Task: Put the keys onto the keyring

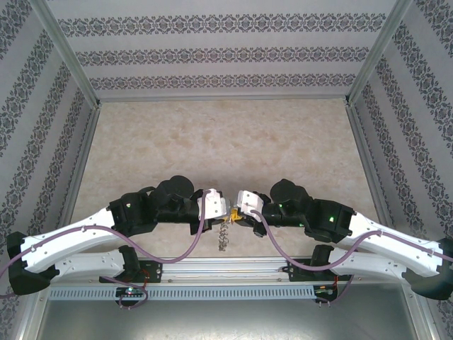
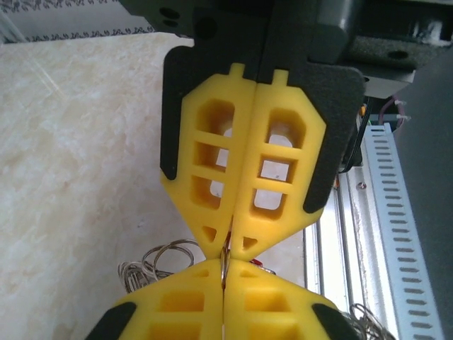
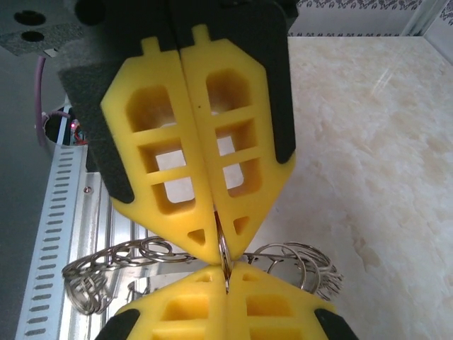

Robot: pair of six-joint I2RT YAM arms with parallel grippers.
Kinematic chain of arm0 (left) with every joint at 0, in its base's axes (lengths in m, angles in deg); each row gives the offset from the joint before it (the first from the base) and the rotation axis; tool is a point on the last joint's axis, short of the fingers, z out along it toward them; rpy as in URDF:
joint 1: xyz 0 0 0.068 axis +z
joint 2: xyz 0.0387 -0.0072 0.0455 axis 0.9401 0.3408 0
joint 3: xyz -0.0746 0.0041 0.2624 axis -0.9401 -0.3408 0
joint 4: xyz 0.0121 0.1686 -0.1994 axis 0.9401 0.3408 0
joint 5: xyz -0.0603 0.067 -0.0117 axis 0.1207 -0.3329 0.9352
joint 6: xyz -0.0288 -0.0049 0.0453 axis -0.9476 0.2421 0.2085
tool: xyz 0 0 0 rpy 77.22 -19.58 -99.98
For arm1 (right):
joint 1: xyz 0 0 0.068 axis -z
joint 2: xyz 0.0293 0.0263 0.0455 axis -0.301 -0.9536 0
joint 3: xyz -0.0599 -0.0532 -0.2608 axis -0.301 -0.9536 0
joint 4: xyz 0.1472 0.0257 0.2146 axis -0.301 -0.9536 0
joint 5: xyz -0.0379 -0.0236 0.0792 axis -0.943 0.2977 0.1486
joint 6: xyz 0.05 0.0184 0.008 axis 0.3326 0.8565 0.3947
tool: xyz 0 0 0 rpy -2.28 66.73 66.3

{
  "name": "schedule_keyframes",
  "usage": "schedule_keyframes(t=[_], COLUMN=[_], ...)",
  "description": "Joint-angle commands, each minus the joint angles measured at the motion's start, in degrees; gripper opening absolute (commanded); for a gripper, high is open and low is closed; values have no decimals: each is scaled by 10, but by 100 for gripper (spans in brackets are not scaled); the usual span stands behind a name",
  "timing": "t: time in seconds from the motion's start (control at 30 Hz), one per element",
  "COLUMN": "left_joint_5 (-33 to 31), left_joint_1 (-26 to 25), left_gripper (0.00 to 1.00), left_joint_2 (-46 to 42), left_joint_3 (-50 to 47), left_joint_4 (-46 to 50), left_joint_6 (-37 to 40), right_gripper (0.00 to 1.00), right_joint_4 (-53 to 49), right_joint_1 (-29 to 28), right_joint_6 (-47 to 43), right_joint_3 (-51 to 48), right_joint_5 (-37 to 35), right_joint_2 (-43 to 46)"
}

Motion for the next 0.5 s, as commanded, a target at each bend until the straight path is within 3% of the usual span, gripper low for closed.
schedule_keyframes(t=[0.0, 0.2, 0.37, 0.47], left_joint_5=[4, 25, 39, 43], left_joint_1=[-5, -4, -5, -5], left_gripper=[0, 0, 0, 0], left_joint_2=[-5, -47, -77, -78], left_joint_3=[-4, -22, -37, -39], left_joint_4=[-10, -42, -67, -68], left_joint_6=[6, 0, -6, -6], right_gripper=[0, 0, 15, 13], right_joint_4=[25, 23, 37, 45], right_joint_1=[0, 0, 0, 0], right_joint_6=[0, 12, 36, 43], right_joint_3=[16, 2, -24, -31], right_joint_5=[15, 22, 18, 19], right_joint_2=[10, 18, 43, 58])
